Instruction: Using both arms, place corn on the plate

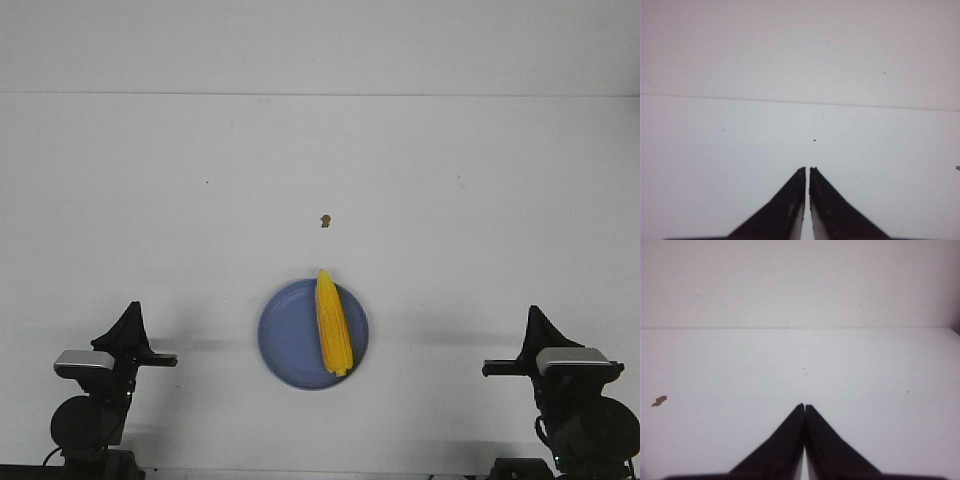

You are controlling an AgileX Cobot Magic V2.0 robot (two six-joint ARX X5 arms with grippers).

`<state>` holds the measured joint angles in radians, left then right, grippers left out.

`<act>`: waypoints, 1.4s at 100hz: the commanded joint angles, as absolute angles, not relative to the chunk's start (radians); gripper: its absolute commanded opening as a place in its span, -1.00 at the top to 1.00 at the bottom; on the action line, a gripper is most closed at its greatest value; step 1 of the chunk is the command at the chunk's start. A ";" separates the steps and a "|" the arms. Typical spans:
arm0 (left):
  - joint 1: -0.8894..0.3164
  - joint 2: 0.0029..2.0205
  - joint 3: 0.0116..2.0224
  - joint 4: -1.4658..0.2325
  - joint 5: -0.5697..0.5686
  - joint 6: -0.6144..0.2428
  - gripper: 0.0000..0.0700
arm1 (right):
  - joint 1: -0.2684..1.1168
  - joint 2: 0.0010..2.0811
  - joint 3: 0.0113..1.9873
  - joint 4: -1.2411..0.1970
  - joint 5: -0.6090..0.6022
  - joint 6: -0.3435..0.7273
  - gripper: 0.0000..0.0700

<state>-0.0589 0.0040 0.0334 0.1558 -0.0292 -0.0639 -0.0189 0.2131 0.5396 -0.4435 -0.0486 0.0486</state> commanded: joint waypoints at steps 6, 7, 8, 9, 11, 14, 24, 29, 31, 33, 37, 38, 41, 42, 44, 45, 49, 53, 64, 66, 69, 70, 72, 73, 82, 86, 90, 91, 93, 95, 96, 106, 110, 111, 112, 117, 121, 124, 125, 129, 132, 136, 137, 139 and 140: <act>-0.057 0.003 0.014 0.165 -0.033 -0.065 0.97 | -0.019 0.216 0.544 -0.434 -0.045 0.052 1.00; -0.057 0.003 0.014 0.165 -0.033 -0.065 0.97 | -0.019 0.216 0.544 -0.434 -0.045 0.052 1.00; -0.057 0.003 0.014 0.165 -0.033 -0.065 0.97 | -0.019 0.216 0.544 -0.434 -0.046 0.052 1.00; -0.057 0.003 0.014 0.165 -0.033 -0.065 0.97 | -0.019 0.216 0.544 -0.434 -0.046 0.052 1.00; -0.057 0.003 0.014 0.165 -0.033 -0.065 0.97 | -0.019 0.216 0.544 -0.434 -0.046 0.052 1.00; -0.057 0.003 0.014 0.165 -0.033 -0.065 0.97 | -0.019 0.216 0.544 -0.434 -0.046 0.052 1.00; -0.057 0.003 0.014 0.165 -0.033 -0.065 0.97 | -0.019 0.216 0.544 -0.434 -0.045 0.052 1.00; -0.057 0.003 0.014 0.165 -0.033 -0.065 0.97 | -0.019 0.216 0.544 -0.434 -0.046 0.052 1.00; -0.057 0.003 0.014 0.165 -0.033 -0.065 0.97 | -0.019 0.216 0.544 -0.433 -0.045 0.051 1.00; -0.057 0.003 0.014 0.165 -0.033 -0.065 0.97 | -0.019 0.216 0.542 -0.429 -0.046 0.051 1.00; -0.057 0.003 0.014 0.165 -0.033 -0.065 0.97 | -0.019 0.213 0.541 -0.432 -0.044 0.051 1.00; -0.057 0.003 0.014 0.165 -0.033 -0.065 0.97 | -0.019 0.211 0.541 -0.430 -0.044 0.048 1.00; -0.057 0.003 0.014 0.165 -0.033 -0.065 0.97 | -0.019 0.208 0.540 -0.420 -0.044 0.030 1.00; -0.057 0.003 0.014 0.165 -0.033 -0.065 0.97 | -0.019 0.208 0.538 -0.416 -0.044 0.026 1.00; -0.057 0.003 0.014 0.165 -0.033 -0.065 0.97 | -0.019 0.207 0.536 -0.406 -0.045 0.025 1.00; -0.057 0.003 0.014 0.165 -0.033 -0.065 0.97 | -0.019 0.205 0.534 -0.402 -0.045 0.025 1.00; -0.057 0.003 0.014 0.165 -0.033 -0.065 0.97 | -0.019 0.191 0.522 -0.387 -0.045 0.026 1.00; -0.057 0.003 0.014 0.165 -0.033 -0.065 0.97 | -0.019 0.176 0.501 -0.358 -0.045 0.026 1.00; -0.057 0.003 0.014 0.166 -0.033 -0.065 0.97 | -0.019 0.112 0.401 -0.241 -0.046 0.026 1.00; -0.057 0.003 0.014 0.165 -0.033 -0.065 0.97 | -0.019 0.096 0.376 -0.217 -0.048 0.026 1.00; -0.057 0.003 0.014 0.165 -0.033 -0.065 0.97 | -0.019 0.079 0.353 -0.198 -0.052 0.026 1.00; -0.057 0.003 0.014 0.165 -0.033 -0.065 0.97 | -0.019 0.072 0.344 -0.191 -0.053 0.026 1.00; -0.057 0.003 0.014 0.165 -0.033 -0.065 0.97 | -0.019 0.059 0.326 -0.177 -0.053 0.027 1.00; -0.057 0.003 0.014 0.165 -0.033 -0.065 0.97 | -0.019 0.049 0.313 -0.168 -0.053 0.027 1.00; -0.057 0.003 0.014 0.165 -0.033 -0.065 0.97 | -0.019 -0.003 0.244 -0.128 -0.056 0.027 1.00; -0.057 0.003 0.014 0.165 -0.033 -0.065 0.97 | -0.019 0.001 0.215 -0.098 -0.056 0.028 1.00; -0.057 0.003 0.014 0.165 -0.033 -0.065 0.97 | -0.019 0.001 0.192 -0.076 -0.056 0.027 1.00; -0.057 0.003 0.014 0.165 -0.033 -0.065 0.97 | -0.019 0.001 0.187 -0.071 -0.056 0.026 1.00; -0.057 0.003 0.014 0.165 -0.033 -0.065 0.97 | -0.019 0.001 0.176 -0.057 -0.057 0.026 1.00; -0.057 0.003 0.014 0.166 -0.033 -0.065 0.97 | -0.019 0.001 0.165 -0.043 -0.056 0.026 1.00; -0.057 0.003 0.014 0.166 -0.033 -0.065 0.97 | -0.019 0.001 0.159 -0.035 -0.056 0.026 1.00; -0.057 0.003 0.014 0.165 -0.033 -0.065 0.97 | -0.018 0.001 0.101 0.054 -0.056 0.029 1.00; -0.057 0.003 0.014 0.165 -0.033 -0.065 0.97 | -0.018 0.001 0.079 0.090 -0.056 0.029 1.00; -0.057 0.003 0.014 0.165 -0.033 -0.065 0.97 | -0.018 0.001 0.074 0.097 -0.056 0.029 1.00; -0.057 0.003 0.014 0.165 -0.033 -0.065 0.97 | -0.018 0.001 0.068 0.105 -0.056 0.030 1.00; -0.057 0.003 0.014 0.165 -0.033 -0.065 0.97 | -0.018 0.001 0.046 0.135 -0.056 0.033 1.00; -0.057 0.003 0.014 0.165 -0.033 -0.065 0.97 | -0.018 0.001 0.031 0.154 -0.056 0.034 1.00; -0.057 0.003 0.014 0.165 -0.033 -0.065 0.97 | -0.018 0.001 0.019 0.172 -0.056 0.034 1.00; -0.057 0.003 0.014 0.165 -0.033 -0.065 0.97 | -0.018 0.001 0.017 0.175 -0.056 0.035 1.00; -0.057 0.003 0.014 0.165 -0.033 -0.065 0.97 | -0.018 0.001 0.012 0.175 -0.056 0.035 1.00; -0.057 0.003 0.014 0.165 -0.033 -0.065 0.97 | -0.018 0.001 0.012 0.173 -0.056 0.035 1.00; -0.057 0.003 0.014 0.164 -0.033 -0.065 0.97 | -0.018 0.001 0.012 0.174 -0.056 0.034 1.00; -0.057 0.003 0.014 0.165 -0.033 -0.065 0.97 | -0.018 0.001 0.012 0.175 -0.056 0.033 1.00; -0.057 0.003 0.014 0.165 -0.033 -0.065 0.97 | -0.018 0.001 0.012 0.178 -0.055 0.032 1.00; -0.057 0.003 0.014 0.165 -0.033 -0.065 0.97 | -0.018 0.001 0.012 0.179 -0.055 0.032 1.00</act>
